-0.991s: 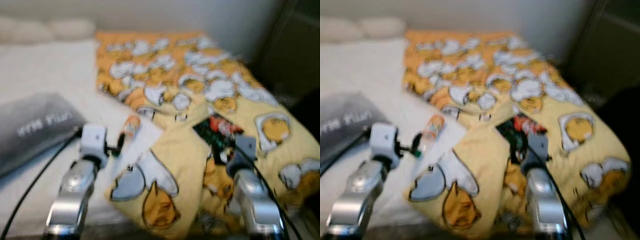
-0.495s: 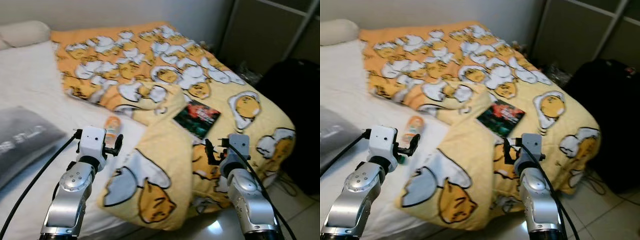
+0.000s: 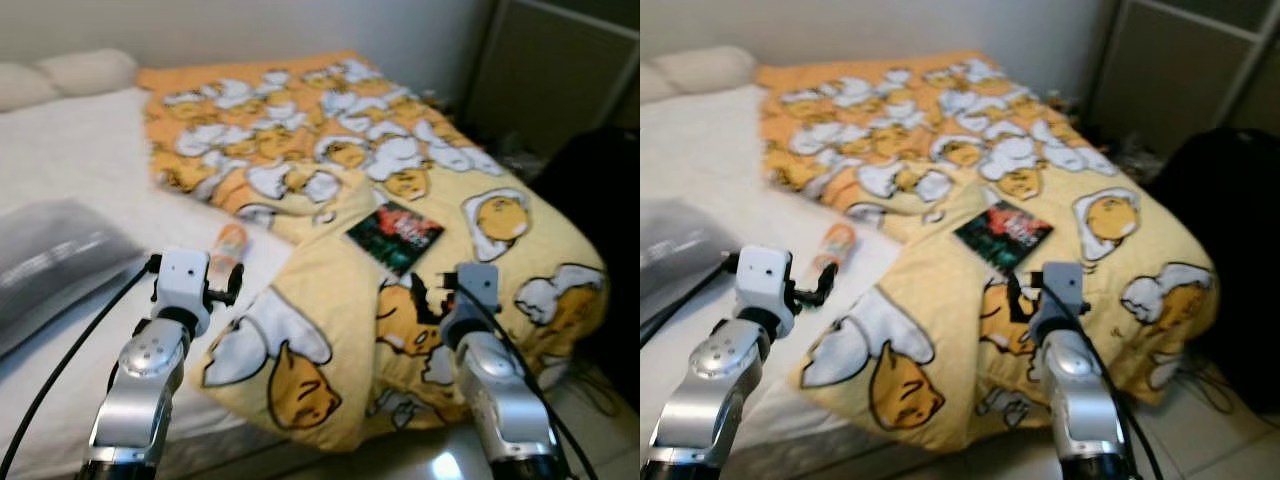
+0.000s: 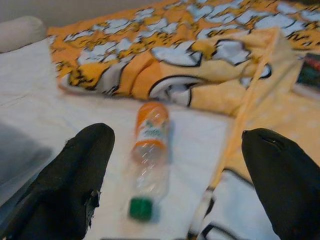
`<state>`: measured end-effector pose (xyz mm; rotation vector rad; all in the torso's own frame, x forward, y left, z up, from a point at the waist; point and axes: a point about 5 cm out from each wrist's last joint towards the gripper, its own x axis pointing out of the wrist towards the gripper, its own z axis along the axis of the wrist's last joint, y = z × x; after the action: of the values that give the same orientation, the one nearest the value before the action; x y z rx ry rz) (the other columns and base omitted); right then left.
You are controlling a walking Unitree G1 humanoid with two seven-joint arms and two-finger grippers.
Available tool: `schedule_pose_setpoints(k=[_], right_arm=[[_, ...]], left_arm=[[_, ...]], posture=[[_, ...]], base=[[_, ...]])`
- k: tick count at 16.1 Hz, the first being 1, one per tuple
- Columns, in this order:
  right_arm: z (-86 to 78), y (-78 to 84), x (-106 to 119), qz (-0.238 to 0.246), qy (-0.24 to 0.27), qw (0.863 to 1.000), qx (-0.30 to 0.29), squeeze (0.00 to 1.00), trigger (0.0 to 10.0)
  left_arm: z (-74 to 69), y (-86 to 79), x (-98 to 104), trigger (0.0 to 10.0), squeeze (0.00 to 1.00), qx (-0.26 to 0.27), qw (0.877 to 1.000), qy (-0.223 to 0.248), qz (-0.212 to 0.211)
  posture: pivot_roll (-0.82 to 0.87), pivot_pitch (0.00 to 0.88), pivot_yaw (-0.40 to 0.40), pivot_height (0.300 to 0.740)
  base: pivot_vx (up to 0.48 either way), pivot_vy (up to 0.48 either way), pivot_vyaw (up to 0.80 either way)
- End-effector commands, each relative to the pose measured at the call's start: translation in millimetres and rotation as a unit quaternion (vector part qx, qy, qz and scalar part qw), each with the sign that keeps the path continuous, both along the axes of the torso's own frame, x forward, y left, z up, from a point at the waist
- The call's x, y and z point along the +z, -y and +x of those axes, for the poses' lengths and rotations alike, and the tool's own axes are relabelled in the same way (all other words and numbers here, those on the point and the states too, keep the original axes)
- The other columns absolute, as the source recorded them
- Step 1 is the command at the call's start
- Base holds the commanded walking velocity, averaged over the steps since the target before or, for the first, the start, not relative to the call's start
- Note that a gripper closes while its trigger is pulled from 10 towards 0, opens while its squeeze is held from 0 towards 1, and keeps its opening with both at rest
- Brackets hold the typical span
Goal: Clean up the room
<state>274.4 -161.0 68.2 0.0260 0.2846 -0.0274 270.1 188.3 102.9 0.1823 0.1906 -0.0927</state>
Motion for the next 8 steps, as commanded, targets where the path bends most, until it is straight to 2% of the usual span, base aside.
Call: schedule_pose_setpoints(k=[1,2,3,7,8], right_arm=[[1.3,-3.2,2.4,0.001,0.006,1.000,0.008,0.00,10.0],[-1.8,-5.6,3.7,0.001,0.013,0.999,0.038,0.00,10.0],[-2.6,-4.9,5.2,-0.002,0.016,0.999,0.042,0.00,10.0],[-8.9,-0.2,9.0,-0.001,0.021,0.999,0.038,0.00,10.0],[-13.1,-1.9,6.0,-0.001,0.014,0.999,0.039,0.00,10.0]], left_arm=[[-0.2,-2.3,-0.2,10.0,0.00,0.002,1.000,-0.003,0.005],[-1.7,-3.4,1.6,10.0,0.00,0.003,1.000,0.001,0.008],[-2.7,-3.8,2.6,10.0,0.00,0.003,1.000,0.002,0.010],[-9.0,-4.2,-1.8,10.0,0.00,0.000,1.000,-0.004,0.004],[-7.2,-1.7,-1.0,10.0,0.00,-0.007,1.000,-0.003,0.002]], posture=[[0.08,0.000,0.003,0.740],[0.09,0.000,0.003,0.740],[0.09,0.000,0.006,0.740],[0.08,0.000,0.020,0.740],[0.07,0.000,0.023,0.740]], base=[[0.000,0.000,0.00],[0.000,0.000,0.00],[0.000,0.000,0.00],[0.000,0.000,0.00],[0.000,0.326,0.00]])
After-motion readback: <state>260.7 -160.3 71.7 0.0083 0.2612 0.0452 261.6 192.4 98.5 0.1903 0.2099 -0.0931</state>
